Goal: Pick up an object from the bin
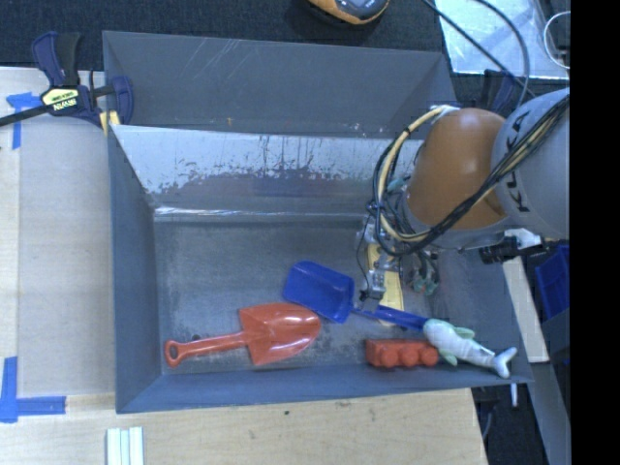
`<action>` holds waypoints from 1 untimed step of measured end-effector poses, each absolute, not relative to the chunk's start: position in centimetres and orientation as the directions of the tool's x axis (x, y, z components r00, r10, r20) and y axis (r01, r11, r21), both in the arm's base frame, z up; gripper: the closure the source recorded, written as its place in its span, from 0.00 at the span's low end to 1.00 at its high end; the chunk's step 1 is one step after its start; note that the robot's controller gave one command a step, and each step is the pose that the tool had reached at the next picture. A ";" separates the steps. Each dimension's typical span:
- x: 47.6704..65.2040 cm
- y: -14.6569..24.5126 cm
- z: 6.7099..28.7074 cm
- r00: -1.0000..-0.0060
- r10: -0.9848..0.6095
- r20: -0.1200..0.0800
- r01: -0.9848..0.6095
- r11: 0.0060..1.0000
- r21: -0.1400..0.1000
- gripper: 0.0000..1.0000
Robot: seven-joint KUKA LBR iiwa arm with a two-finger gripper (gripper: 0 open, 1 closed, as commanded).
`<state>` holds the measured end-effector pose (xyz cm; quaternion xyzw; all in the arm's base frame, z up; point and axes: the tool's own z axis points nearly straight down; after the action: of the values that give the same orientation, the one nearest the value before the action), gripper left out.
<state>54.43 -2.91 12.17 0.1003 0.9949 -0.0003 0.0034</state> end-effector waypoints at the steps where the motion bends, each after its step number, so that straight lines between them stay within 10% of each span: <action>1: 55.3 -2.3 7.0 -0.966 0.257 0.007 0.257 0.966 -0.001 0.00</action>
Offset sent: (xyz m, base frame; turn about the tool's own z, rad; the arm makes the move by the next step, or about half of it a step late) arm 0.0006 0.0212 -0.0517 0.1109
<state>55.31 -2.33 6.97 0.1295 0.9916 0.0001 -0.0035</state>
